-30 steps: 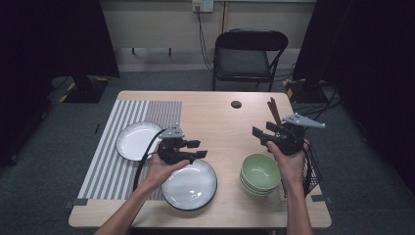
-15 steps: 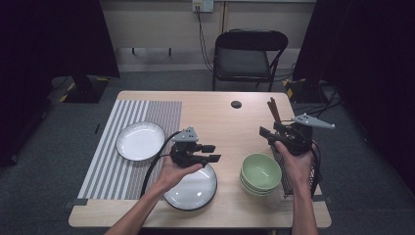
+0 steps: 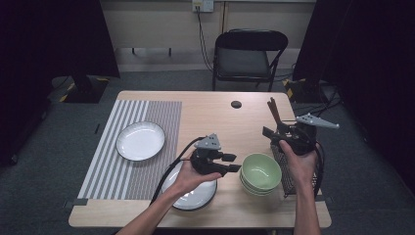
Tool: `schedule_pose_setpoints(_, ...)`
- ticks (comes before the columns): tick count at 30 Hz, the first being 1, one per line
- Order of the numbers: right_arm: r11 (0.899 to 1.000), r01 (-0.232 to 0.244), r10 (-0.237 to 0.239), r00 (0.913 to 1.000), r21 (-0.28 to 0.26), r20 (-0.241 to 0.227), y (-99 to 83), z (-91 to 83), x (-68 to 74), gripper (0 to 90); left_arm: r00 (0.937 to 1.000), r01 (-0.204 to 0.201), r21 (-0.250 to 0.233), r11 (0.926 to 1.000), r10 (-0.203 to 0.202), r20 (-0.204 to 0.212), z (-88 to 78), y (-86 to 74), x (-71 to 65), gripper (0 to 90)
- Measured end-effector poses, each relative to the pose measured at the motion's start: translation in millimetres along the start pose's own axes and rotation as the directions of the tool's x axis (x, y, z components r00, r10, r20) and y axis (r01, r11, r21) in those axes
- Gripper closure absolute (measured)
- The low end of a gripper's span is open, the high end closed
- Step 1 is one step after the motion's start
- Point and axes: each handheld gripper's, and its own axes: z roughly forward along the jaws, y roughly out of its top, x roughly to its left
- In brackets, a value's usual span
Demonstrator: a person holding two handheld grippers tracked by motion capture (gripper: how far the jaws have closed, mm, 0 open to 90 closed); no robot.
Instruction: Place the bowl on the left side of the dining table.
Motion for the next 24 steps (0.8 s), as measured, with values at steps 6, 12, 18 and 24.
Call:
schedule_pose_setpoints(6,1.000,-0.001,0.001,1.0000,-0.007,-0.001,-0.1,-3.6,-0.7,33.4,0.9989,-0.032,0.044,0.9985,0.030,0.036,21.0,3.5,-10.6,56.8)
schedule_pose_setpoints(12,1.000,-0.013,0.013,0.9999,-0.001,-0.006,-1.1,-5.0,0.4,33.0,0.9966,-0.054,0.073,0.9958,0.050,0.065,35.3,3.6,-17.2,54.6)
schedule_pose_setpoints(18,1.000,-0.011,0.011,0.9999,-0.006,-0.008,-0.2,-4.8,2.2,32.9,0.9895,-0.108,0.103,0.9888,0.097,0.107,48.5,6.0,-25.4,52.3)
schedule_pose_setpoints(24,1.000,-0.014,0.014,0.9998,0.009,-0.012,-2.8,-2.0,1.7,32.9,0.9864,-0.108,0.127,0.9860,0.091,0.137,59.4,2.9,-29.2,50.0)
